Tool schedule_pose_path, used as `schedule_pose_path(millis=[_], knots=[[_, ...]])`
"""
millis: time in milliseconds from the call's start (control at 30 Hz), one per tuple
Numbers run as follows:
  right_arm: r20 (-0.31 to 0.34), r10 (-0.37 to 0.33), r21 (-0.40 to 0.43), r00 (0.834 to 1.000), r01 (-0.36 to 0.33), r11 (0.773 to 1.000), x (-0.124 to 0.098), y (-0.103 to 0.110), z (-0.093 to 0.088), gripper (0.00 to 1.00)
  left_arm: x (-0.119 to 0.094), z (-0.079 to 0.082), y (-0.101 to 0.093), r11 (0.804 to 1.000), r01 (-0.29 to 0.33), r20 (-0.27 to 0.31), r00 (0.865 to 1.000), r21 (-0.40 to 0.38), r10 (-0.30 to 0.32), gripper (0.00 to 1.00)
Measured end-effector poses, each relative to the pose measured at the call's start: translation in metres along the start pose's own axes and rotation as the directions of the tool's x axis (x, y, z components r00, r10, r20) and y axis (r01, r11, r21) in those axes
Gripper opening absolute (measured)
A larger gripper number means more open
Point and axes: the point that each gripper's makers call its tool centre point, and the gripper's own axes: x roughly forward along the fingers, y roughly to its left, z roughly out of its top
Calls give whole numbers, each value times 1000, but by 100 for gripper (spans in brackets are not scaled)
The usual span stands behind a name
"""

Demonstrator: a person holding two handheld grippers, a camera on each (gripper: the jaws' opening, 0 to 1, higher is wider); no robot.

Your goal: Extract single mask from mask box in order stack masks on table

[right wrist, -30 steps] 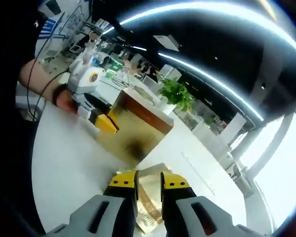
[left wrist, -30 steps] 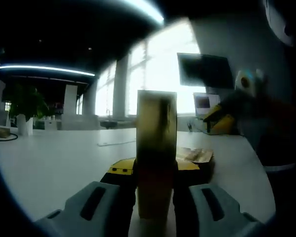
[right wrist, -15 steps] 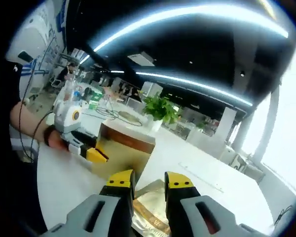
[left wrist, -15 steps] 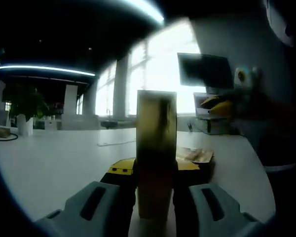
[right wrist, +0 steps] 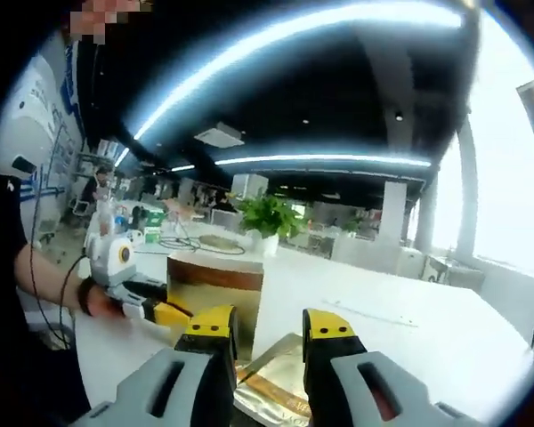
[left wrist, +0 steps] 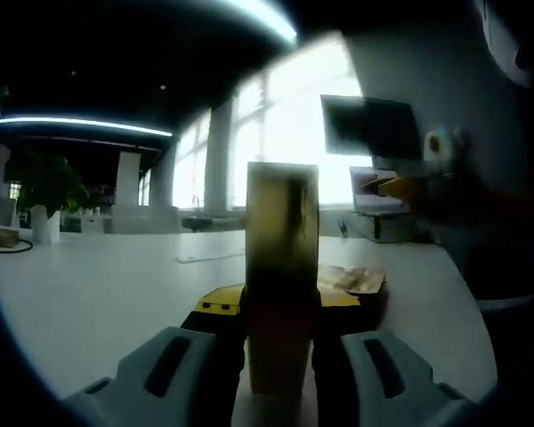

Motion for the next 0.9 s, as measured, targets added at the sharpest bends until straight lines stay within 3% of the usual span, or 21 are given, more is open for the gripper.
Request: schedule_pose_path(millis=[100,233,467,900], knots=[[23,-9,70,1000,7,998,-3,-5,0,24,0,0,0,1000,-1,0,1000,1,1,19],[-9,-52,-1,999,52,999,-9,-16,-9,24,0,1,-1,1000,-2,-2,1000,2,2,19],[-30,-41,-64,999,39,997,-11,-6,-13,24,-3,3,11,999,-43,11,999,-22,43,19],[-10,-54,-50,999,53,997,-19,-14,-9,23,-1,3,19,997,-74,-1,997,-20,74,19]])
